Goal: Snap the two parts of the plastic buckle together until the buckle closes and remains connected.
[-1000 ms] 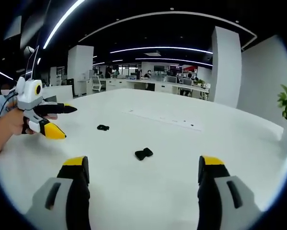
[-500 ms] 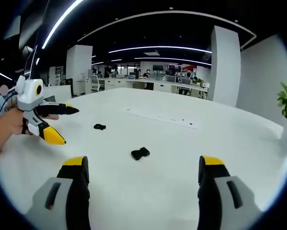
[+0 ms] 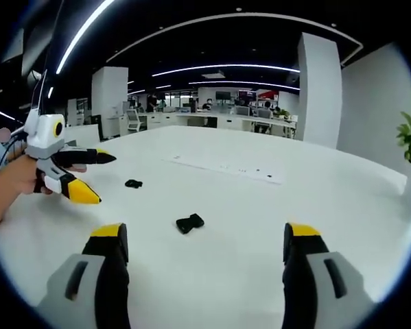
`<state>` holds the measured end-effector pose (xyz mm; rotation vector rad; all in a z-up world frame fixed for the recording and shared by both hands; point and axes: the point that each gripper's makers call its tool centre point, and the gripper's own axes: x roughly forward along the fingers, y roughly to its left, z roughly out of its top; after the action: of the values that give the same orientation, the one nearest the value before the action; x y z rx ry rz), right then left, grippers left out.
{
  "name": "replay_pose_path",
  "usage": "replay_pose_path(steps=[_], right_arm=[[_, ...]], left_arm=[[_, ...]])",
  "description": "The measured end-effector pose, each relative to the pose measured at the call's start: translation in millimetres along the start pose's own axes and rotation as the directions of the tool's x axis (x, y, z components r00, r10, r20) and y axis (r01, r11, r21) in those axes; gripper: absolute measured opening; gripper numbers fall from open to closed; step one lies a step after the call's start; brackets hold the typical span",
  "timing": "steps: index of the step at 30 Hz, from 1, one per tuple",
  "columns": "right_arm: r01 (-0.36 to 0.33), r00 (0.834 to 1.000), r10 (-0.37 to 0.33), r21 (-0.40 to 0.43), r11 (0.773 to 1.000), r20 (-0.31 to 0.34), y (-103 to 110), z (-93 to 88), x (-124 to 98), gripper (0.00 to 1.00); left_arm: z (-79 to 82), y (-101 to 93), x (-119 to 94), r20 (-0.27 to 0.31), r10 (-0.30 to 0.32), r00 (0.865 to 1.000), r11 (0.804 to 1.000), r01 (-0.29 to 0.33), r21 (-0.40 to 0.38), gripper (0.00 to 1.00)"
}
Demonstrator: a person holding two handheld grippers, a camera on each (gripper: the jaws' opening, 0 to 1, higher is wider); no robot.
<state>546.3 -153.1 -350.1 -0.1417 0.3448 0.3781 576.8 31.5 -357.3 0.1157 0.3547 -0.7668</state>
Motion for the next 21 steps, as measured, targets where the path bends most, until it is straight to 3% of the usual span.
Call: replay_pose_path(steps=[15, 21], right_arm=[[-0.013, 1.000, 0.013, -0.010, 1.000, 0.002, 9, 5.6, 12, 0.86], [-0.004, 1.000, 0.004, -0.009, 1.000, 0.002, 5, 9.8, 21, 0.85]], left_arm=[[3.4, 6.6, 12, -0.004, -0.025, 1.000, 0.999, 0.025, -0.020, 0.95], [0.5, 11.0, 19, -0.027, -0.025, 0.999, 1.000, 0.026, 0.015, 0.96]])
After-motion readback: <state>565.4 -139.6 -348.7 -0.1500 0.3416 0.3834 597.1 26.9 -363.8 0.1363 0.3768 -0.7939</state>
